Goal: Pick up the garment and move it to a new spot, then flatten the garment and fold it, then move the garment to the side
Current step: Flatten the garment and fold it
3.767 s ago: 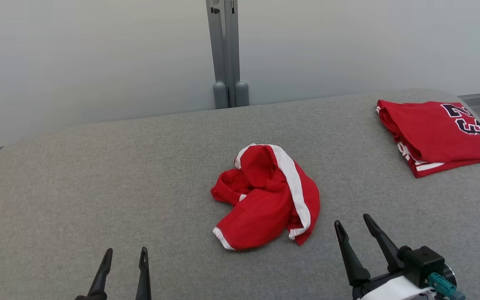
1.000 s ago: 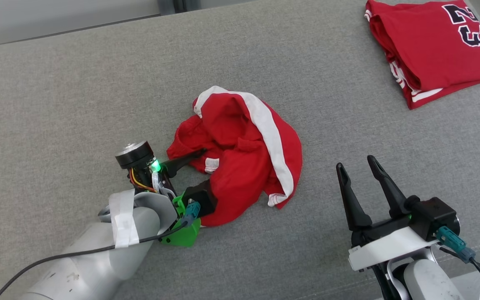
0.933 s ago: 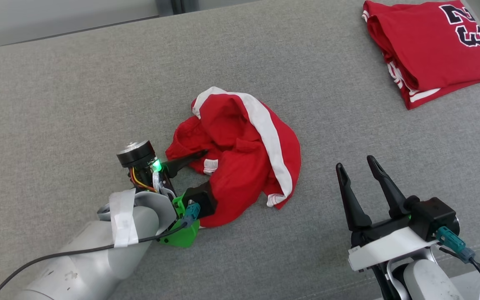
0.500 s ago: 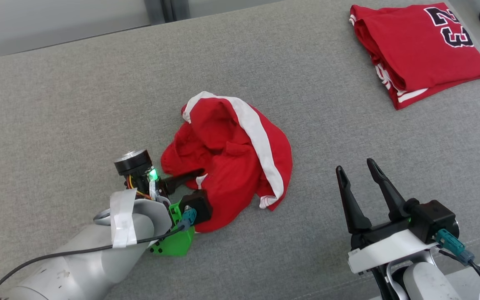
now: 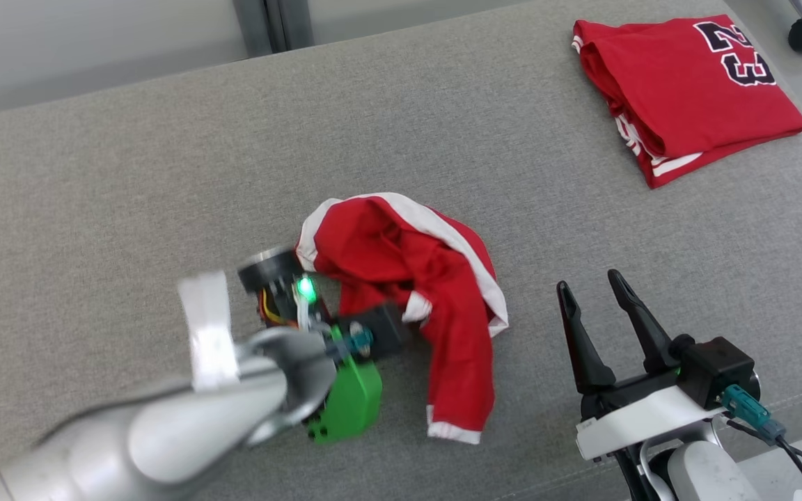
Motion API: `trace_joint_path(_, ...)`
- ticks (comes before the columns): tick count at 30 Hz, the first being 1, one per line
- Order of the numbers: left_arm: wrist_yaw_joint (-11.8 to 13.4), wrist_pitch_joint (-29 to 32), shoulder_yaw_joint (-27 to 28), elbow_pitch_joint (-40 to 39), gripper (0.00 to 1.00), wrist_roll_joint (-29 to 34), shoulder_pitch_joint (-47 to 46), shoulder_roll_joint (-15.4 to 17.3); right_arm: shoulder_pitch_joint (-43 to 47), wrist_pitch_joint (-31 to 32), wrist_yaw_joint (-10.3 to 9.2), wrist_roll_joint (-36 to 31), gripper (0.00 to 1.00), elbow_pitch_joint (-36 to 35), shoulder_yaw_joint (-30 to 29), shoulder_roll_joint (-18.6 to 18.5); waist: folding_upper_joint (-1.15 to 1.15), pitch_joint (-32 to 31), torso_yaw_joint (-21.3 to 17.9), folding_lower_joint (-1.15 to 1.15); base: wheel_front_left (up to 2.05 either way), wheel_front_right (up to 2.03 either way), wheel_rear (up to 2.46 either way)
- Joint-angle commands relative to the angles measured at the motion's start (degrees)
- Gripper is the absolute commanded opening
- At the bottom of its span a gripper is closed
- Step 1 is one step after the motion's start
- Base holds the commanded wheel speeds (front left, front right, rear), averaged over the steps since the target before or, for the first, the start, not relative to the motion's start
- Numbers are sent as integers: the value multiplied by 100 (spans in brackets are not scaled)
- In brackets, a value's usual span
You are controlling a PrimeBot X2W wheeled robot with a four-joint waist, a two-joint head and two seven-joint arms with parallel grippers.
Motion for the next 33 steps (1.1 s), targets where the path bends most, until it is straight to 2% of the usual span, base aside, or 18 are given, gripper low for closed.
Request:
trace_joint_path(1,18,118,74,-411,0,-550,-533,264,17,-12,-3,23,100,16,8,17,0,-51,-30,0,0,0,0)
trace_joint_path(5,17,350,321,-1166,0,-1851,-1484,648,29,-12,-3,44,100,36,47,74,0,-121,-123,0,0,0,0)
trace_joint_path(10,17,441,623,-968,0,-2526,-1983,770,90,-12,-3,85,100,49,47,111,0,-174,-277,0,0,0,0)
trace_joint_path(14,140,429,806,-441,0,-3277,-1467,693,124,-12,-3,103,100,40,31,133,0,-197,-353,0,0,0,0)
trace_joint_path(18,268,266,857,-59,0,-3621,-946,875,147,-12,-3,88,100,41,-27,142,0,-194,-330,0,0,0,0)
trace_joint_path(23,395,-141,983,-28,0,-3973,-246,1131,285,-12,-3,230,100,299,47,115,0,-212,-127,0,0,0,0)
trace_joint_path(33,533,-745,1232,-462,0,-4421,576,1561,141,-12,-2,1488,100,1235,456,-199,0,-247,452,0,0,0,0)
